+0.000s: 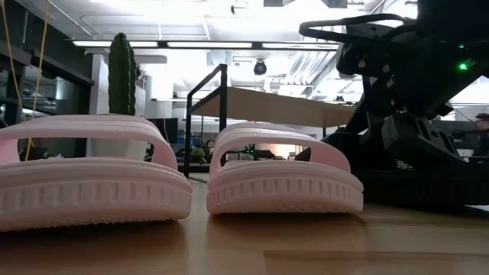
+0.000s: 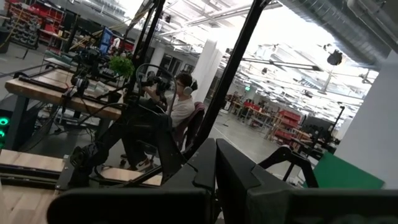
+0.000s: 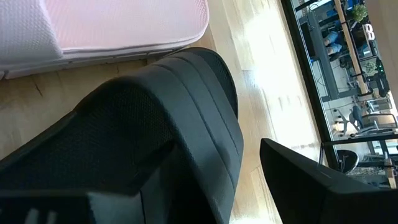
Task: Pick and place slides into the shelf
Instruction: Put the right black slide on the shelf
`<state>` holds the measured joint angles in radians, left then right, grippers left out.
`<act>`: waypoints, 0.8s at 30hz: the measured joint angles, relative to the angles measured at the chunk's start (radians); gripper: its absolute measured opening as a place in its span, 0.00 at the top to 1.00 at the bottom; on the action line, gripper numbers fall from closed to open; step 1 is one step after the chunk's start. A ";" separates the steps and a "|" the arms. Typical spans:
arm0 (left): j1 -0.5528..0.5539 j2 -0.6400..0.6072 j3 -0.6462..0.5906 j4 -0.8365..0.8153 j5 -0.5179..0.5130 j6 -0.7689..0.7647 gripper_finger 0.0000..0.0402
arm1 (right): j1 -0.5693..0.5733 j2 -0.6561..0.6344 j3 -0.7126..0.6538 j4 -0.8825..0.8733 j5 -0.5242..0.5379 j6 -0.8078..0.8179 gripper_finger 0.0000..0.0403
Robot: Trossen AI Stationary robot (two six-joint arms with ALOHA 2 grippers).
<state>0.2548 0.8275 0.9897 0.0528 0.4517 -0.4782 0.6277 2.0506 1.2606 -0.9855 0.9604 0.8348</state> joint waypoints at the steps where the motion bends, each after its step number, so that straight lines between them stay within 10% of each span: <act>1: 0.000 0.000 0.000 0.000 0.000 0.000 1.00 | 0.000 0.000 0.000 0.000 0.000 0.000 0.45; 9: 0.000 0.000 0.000 0.000 0.000 0.002 1.00 | 0.000 0.000 0.000 0.000 0.000 0.002 0.53; 24: 0.000 0.000 0.000 -0.002 0.000 0.002 1.00 | 0.000 0.000 0.000 0.006 -0.010 0.001 0.97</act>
<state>0.2548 0.8272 0.9897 0.0513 0.4515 -0.4763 0.6281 2.0506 1.2609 -0.9794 0.9507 0.8361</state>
